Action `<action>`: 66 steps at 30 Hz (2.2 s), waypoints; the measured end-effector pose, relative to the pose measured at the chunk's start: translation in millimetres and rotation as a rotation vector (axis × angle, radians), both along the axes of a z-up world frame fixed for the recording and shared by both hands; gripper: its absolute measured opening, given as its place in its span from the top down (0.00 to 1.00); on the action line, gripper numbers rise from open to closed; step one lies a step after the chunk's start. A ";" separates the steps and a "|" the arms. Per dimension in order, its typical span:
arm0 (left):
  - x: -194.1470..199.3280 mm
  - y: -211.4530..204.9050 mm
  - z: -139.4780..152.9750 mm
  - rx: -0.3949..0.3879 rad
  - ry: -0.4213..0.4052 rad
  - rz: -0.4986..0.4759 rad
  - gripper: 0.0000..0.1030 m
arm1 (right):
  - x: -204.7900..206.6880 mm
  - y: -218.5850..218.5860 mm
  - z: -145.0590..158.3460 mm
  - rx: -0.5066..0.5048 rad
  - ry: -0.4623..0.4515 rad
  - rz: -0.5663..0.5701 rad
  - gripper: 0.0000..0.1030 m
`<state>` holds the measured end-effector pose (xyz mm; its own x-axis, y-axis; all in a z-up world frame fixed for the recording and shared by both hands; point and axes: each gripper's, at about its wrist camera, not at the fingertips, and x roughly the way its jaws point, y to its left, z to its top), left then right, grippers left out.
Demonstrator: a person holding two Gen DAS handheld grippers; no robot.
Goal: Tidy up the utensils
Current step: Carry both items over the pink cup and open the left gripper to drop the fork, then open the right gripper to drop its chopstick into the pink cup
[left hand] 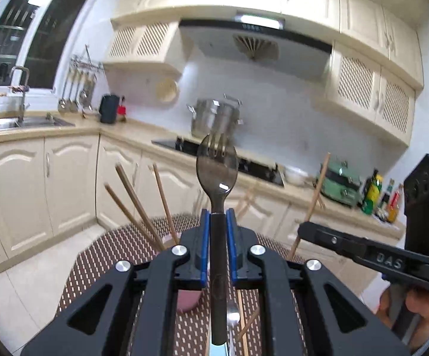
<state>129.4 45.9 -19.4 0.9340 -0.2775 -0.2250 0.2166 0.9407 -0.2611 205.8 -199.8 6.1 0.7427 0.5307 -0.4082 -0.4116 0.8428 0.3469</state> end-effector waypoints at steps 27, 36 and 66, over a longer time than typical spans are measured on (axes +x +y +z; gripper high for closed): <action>74.4 -17.8 -13.5 -0.061 -0.116 0.140 0.90 | 57.5 28.6 19.1 0.030 -0.165 -0.061 0.94; 81.7 -29.7 -20.8 -0.032 -0.107 0.150 0.89 | 65.3 29.1 5.0 0.029 -0.118 -0.049 0.94; 75.9 -4.7 -21.4 -0.029 0.030 0.141 0.58 | 76.8 53.0 -20.0 -0.037 0.002 -0.024 0.93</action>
<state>205.3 41.2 -40.8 0.9572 -0.1508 -0.2471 0.0745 0.9532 -0.2929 282.6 -146.8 -13.9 0.7546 0.4969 -0.4286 -0.3903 0.8649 0.3157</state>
